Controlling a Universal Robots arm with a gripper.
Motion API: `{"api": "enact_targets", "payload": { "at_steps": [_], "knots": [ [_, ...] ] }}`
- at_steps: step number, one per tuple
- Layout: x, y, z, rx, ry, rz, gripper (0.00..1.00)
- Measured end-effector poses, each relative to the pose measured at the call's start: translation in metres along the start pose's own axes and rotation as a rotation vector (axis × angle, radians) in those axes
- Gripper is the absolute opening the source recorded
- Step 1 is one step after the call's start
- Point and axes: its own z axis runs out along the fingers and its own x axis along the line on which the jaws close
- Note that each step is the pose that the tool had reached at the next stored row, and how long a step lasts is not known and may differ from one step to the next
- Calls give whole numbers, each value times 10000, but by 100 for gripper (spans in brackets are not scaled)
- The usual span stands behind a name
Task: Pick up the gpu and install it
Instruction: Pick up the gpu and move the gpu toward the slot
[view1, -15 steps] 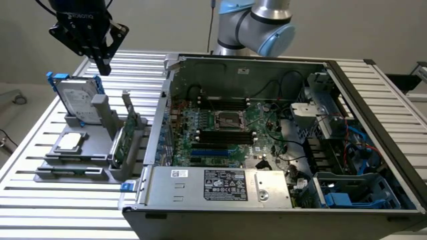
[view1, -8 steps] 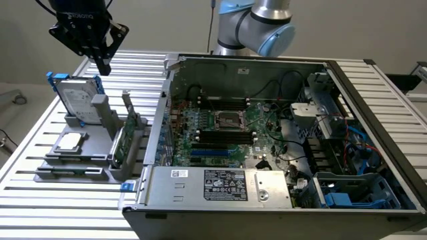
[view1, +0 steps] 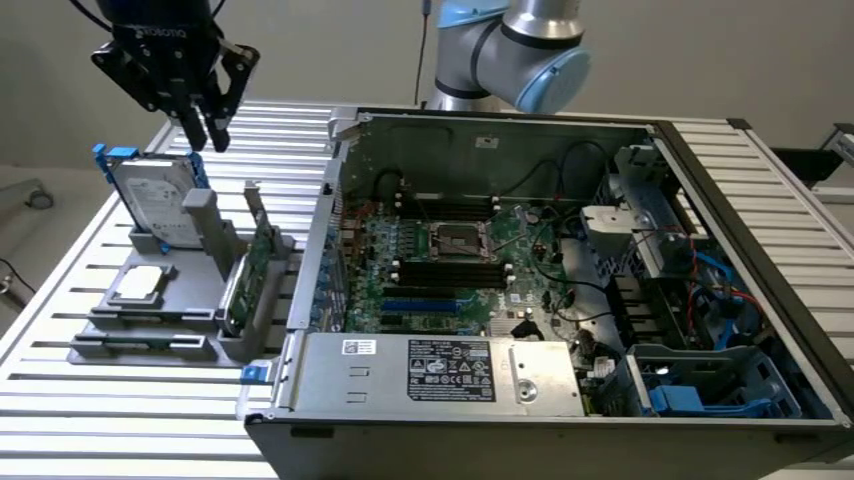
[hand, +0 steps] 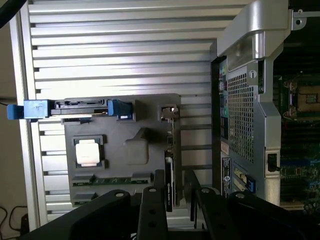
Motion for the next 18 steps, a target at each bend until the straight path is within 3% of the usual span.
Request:
{"api": "enact_targets", "payload": {
  "at_steps": [14,17,18],
  "knots": [
    [-2,-110,254,0,-1,-4,30],
    [-3,-141,307,1,0,-10,32],
    [-4,-153,324,2,1,-13,38]
  ]
}}
